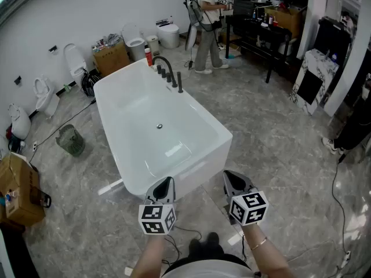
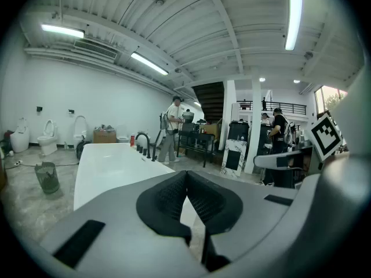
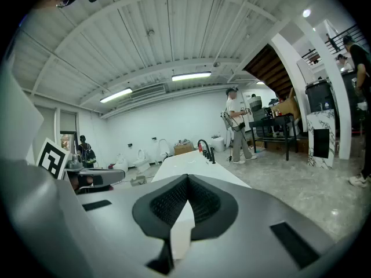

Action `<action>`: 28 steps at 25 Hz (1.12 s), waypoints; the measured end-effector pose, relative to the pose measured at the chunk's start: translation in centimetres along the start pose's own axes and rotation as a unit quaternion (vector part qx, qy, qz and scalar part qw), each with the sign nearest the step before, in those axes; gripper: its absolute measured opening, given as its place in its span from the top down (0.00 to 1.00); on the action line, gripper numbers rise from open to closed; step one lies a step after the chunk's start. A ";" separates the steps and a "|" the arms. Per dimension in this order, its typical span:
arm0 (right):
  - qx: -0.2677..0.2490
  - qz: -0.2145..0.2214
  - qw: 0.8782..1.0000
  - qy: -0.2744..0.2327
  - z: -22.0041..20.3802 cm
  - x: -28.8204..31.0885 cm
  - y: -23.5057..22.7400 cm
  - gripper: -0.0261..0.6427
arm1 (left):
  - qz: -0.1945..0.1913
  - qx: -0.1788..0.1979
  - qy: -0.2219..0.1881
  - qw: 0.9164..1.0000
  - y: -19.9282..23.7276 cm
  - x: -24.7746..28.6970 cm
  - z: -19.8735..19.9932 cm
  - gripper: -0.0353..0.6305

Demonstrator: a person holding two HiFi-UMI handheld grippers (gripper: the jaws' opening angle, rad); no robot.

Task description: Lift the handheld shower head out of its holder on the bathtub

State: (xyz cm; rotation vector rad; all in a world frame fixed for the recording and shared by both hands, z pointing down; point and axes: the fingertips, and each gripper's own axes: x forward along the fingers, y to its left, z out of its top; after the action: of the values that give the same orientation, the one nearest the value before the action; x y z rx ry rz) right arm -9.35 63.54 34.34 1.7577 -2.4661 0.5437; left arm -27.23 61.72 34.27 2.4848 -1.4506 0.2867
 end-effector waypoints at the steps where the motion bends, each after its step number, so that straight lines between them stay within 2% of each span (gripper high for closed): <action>1: 0.000 -0.001 1.000 -0.001 0.1 0.0 -0.8 0.96 | 0.001 0.002 -0.004 1.000 -0.3 0.5 0.3 0.92; 23: 0.002 0.020 1.000 -0.013 2.7 -3.3 -10.0 0.95 | 0.020 0.030 -0.030 0.999 -8.7 5.8 4.7 0.92; 28: 0.008 0.024 1.000 -0.013 2.8 -3.1 -11.4 0.95 | 0.031 0.029 -0.031 0.999 -9.4 7.1 4.9 0.92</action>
State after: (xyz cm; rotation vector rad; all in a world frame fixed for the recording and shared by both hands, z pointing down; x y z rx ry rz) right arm 2.66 62.17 33.75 1.7254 -2.5358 0.5475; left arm -15.33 58.81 30.63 2.5176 -1.5680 0.2696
